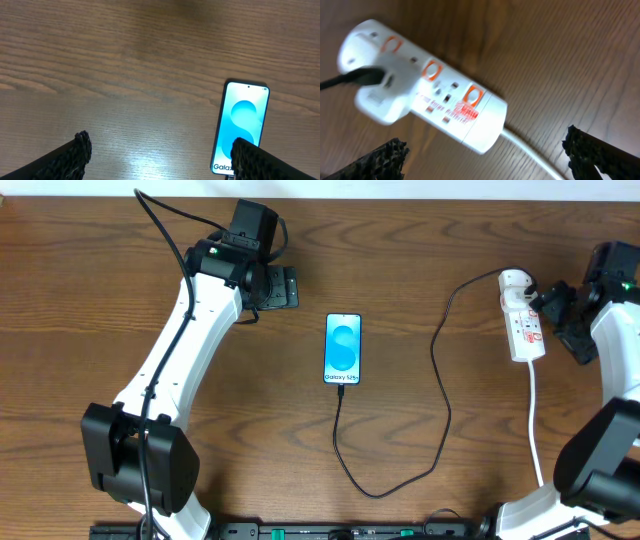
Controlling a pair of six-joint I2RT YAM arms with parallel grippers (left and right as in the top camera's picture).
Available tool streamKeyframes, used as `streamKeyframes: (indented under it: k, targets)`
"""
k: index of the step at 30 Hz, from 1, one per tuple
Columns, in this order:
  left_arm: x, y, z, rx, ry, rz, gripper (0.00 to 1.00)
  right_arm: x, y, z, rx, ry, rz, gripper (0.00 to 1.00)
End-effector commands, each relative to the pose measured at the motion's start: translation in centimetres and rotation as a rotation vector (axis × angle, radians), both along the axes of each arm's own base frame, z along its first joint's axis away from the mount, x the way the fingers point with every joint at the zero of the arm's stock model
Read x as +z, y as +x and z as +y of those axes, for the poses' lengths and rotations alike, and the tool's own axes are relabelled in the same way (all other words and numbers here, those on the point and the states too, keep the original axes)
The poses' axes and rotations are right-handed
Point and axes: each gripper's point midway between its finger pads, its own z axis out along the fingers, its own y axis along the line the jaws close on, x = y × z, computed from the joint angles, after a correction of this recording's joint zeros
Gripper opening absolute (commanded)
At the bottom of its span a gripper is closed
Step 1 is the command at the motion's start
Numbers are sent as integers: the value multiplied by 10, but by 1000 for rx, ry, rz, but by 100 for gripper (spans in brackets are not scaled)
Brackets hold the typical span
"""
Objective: Plug charger to phone and switch on socket
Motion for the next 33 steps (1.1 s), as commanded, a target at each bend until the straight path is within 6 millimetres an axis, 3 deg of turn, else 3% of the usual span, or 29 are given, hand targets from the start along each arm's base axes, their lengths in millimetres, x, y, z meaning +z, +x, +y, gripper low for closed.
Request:
streamKeyframes:
  k: [1, 11, 20, 33]
  targets:
    - [-4, 0, 3, 11, 20, 6, 91, -12, 2, -17, -56, 9, 10, 99]
    - [-4, 0, 3, 11, 20, 7, 91, -37, 19, -31, -71, 34, -28, 99]
    - [-4, 0, 3, 11, 20, 7, 91, -67, 35, -22, -92, 131, -54, 99]
    - [-4, 0, 3, 11, 20, 7, 91, -61, 38, -40, -163, 86, -63, 99]
